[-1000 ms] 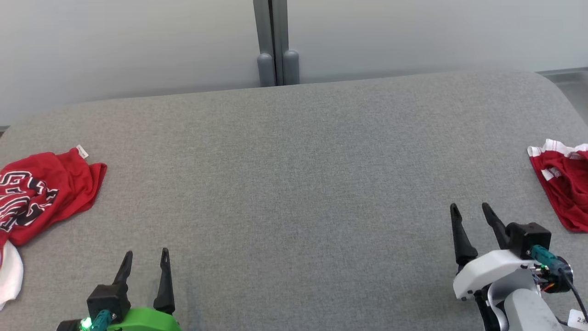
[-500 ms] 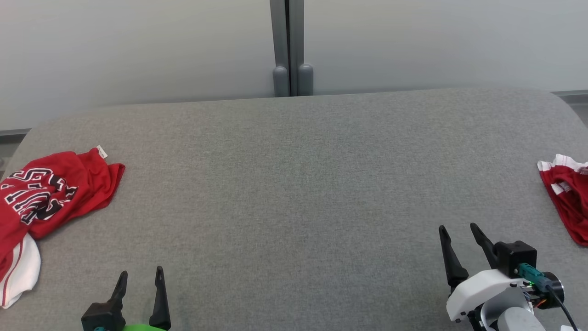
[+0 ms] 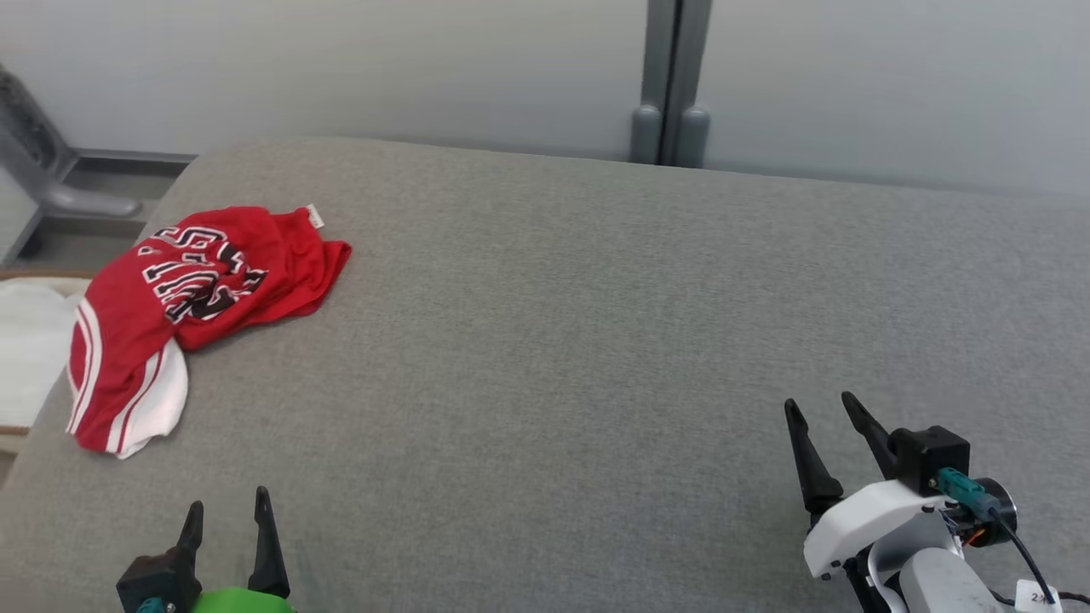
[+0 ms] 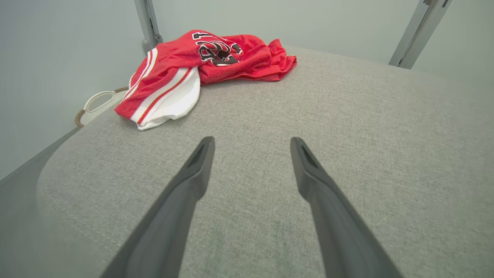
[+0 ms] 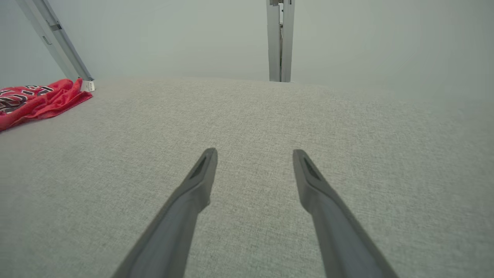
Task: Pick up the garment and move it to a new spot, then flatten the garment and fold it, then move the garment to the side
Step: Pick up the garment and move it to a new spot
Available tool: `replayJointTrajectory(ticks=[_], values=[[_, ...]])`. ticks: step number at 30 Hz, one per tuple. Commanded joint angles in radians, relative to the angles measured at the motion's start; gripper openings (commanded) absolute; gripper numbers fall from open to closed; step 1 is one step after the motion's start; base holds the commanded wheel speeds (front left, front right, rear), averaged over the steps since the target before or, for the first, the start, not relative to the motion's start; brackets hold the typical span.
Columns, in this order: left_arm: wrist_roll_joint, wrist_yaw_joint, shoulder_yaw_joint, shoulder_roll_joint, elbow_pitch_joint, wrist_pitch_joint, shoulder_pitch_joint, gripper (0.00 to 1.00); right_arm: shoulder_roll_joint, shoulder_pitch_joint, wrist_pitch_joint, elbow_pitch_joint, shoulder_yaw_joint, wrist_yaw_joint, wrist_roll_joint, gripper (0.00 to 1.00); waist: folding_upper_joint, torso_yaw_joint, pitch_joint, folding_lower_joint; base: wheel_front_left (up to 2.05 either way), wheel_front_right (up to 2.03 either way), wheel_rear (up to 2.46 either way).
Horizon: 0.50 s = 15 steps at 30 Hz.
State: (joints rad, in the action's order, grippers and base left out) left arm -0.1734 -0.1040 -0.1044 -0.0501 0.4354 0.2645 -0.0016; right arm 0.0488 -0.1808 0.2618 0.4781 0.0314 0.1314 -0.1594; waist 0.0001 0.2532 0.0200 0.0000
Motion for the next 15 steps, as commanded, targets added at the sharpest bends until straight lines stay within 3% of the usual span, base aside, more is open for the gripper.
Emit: replayJointTrajectory(ticks=[1, 8, 15], values=[[0.01, -0.001, -0.007, -0.003, 0.006, -0.001, -0.017, 1.0, 0.004, -0.012, 0.004, 0.007, 0.002, -0.002, -0.01, 1.0, -0.0001, 0.129, 0.026, 0.0, 0.0, 0.0, 0.0], [0.012, -0.008, -0.044, -0.003, 0.028, -0.001, -0.009, 1.0, 0.005, -0.034, 0.004, 0.03, 0.031, -0.002, -0.022, 1.0, -0.0001, 0.253, 0.03, 0.0, 0.0, 0.0, 0.0], [-0.022, -0.018, -0.066, -0.003, 0.047, 0.0, -0.029, 1.0, 0.005, -0.059, 0.004, 0.044, 0.053, -0.002, -0.016, 1.0, -0.0001, 0.283, 0.054, 0.0, 0.0, 0.0, 0.0]])
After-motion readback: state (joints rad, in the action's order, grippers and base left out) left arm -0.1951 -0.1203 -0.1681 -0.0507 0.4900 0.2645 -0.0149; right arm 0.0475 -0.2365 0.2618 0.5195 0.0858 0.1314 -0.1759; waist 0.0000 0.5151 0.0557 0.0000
